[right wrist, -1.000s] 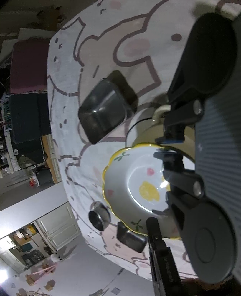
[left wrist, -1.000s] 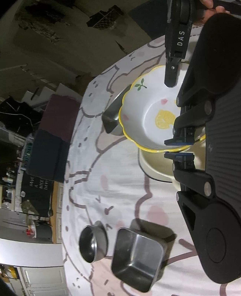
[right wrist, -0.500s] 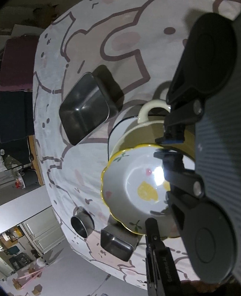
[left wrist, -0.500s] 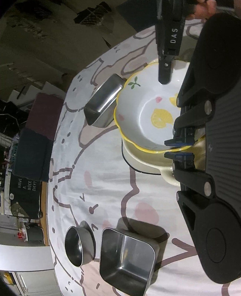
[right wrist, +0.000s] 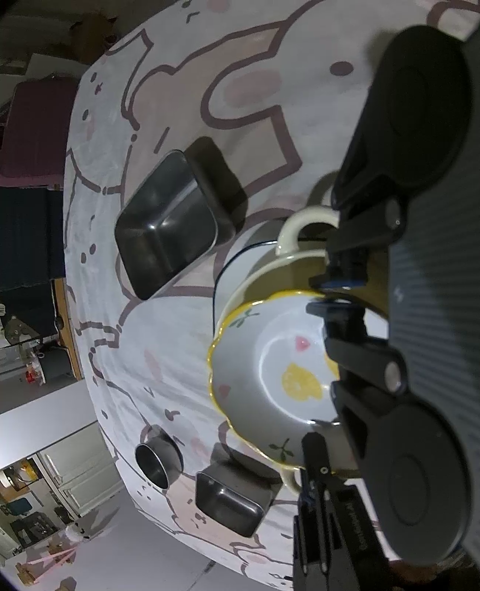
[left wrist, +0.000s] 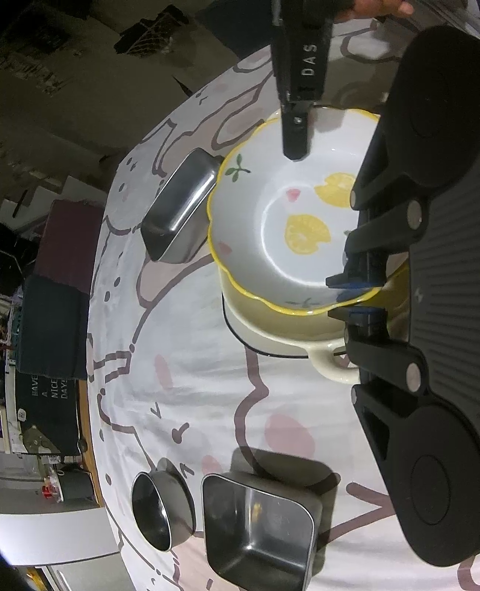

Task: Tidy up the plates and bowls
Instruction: 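Lower the lemon bowl into the cream bowl with both tools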

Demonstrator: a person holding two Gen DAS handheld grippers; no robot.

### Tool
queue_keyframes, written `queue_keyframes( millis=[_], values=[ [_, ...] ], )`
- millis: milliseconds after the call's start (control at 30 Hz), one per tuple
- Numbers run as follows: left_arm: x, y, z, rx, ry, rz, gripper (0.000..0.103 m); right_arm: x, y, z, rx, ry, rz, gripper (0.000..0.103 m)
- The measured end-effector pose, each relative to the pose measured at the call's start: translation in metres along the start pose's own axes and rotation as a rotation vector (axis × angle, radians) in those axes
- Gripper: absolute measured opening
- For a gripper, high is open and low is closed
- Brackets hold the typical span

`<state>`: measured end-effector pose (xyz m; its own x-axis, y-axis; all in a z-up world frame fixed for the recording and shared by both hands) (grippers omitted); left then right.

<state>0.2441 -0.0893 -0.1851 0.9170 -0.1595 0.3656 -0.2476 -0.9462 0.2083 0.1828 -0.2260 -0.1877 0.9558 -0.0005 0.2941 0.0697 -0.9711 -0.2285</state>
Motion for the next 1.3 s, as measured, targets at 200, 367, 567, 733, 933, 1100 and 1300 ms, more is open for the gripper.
queue_keyframes(
  millis=[200, 367, 567, 733, 933, 1100, 1300],
  values=[
    [-0.001, 0.004, 0.007, 0.003, -0.012, 0.020, 0.012, 0.001, 0.002, -0.003, -0.013, 0.015, 0.004, 0.009],
    [-0.001, 0.007, 0.009, 0.002, -0.013, 0.031, 0.013, 0.001, 0.004, -0.004, -0.025, 0.019, 0.006, 0.008],
    [-0.001, 0.010, 0.009, 0.026, -0.012, 0.058, 0.014, 0.000, 0.004, -0.004, -0.043, 0.025, -0.008, 0.008],
    [-0.002, 0.017, 0.010, 0.067, -0.008, 0.118, 0.017, 0.000, 0.002, -0.003, -0.064, 0.026, -0.029, 0.008],
    [-0.003, 0.018, 0.011, 0.072, -0.013, 0.136, 0.019, 0.001, 0.003, -0.003, -0.070, 0.029, -0.030, 0.008],
    [-0.003, 0.019, 0.011, 0.063, -0.020, 0.137, 0.020, 0.001, 0.004, -0.004, -0.071, 0.031, -0.032, 0.007],
    [-0.003, 0.018, 0.011, 0.060, -0.028, 0.135, 0.022, 0.001, 0.003, -0.003, -0.077, 0.033, -0.036, 0.007]
  ],
)
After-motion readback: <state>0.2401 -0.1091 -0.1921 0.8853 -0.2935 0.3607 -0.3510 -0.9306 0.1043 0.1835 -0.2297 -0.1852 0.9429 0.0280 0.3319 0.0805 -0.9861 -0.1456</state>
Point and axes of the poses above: each gripper's, at about its wrist camera, not at the fingertips, and z roughly the way its jaws point, y to its right, x to its top, the point moved 7 cm from there along z, roughly the way its jaws point, and after that the axes turned 11 degrees about -y, right-handed, at the moved point
